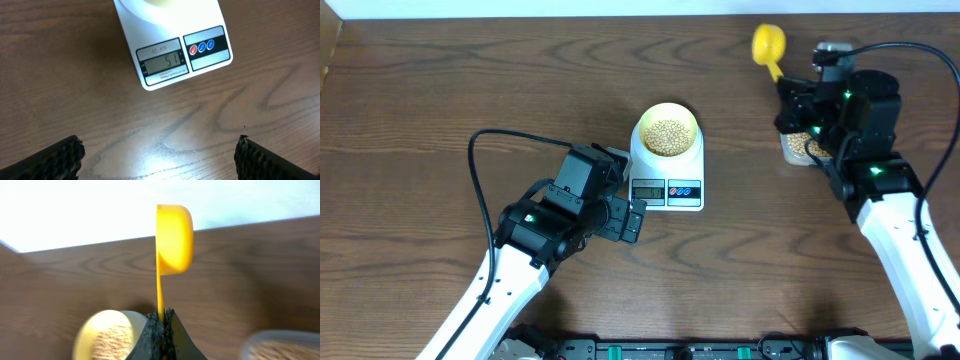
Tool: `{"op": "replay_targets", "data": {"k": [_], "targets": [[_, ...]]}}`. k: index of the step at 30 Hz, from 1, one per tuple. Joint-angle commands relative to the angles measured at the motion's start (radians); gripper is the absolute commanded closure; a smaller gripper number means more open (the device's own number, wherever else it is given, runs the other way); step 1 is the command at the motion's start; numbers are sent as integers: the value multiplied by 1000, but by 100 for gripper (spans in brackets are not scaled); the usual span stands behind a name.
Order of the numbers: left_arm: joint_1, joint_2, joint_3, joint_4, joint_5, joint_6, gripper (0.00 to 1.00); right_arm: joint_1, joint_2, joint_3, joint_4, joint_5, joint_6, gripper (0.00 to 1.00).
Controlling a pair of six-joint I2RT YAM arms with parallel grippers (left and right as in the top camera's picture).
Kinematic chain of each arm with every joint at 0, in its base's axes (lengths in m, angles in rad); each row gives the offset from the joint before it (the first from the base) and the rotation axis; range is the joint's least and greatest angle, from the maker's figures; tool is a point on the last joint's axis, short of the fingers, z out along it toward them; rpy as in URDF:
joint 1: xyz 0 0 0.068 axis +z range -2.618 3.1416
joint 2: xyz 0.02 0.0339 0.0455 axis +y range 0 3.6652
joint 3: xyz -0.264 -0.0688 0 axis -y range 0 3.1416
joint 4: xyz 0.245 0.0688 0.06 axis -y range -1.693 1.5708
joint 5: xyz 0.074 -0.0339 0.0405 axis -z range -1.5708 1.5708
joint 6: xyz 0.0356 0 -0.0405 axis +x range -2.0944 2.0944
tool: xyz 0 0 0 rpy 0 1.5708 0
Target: Scoop item into bowl and weigh 50g on scale
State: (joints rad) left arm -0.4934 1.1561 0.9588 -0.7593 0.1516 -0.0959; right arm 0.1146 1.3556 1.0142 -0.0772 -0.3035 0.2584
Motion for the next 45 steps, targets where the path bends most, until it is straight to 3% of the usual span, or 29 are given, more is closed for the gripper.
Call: {"op": "replay_targets", "data": {"k": [1, 12, 20, 29, 45], "targets": [[5, 0, 1, -3, -2, 17, 2, 42, 56, 4, 38, -96, 31, 99], [5, 0, 1, -3, -2, 17, 2, 182, 208, 4, 105, -94, -245, 99], [5, 0, 1, -3, -2, 17, 2, 208, 210, 4, 35, -95, -269, 99], [5, 0, 1, -3, -2, 17, 2, 255, 210, 4, -37, -88, -449, 99], [5, 0, 1, -3, -2, 17, 2, 259, 212, 4, -74, -40, -451, 99]]}}
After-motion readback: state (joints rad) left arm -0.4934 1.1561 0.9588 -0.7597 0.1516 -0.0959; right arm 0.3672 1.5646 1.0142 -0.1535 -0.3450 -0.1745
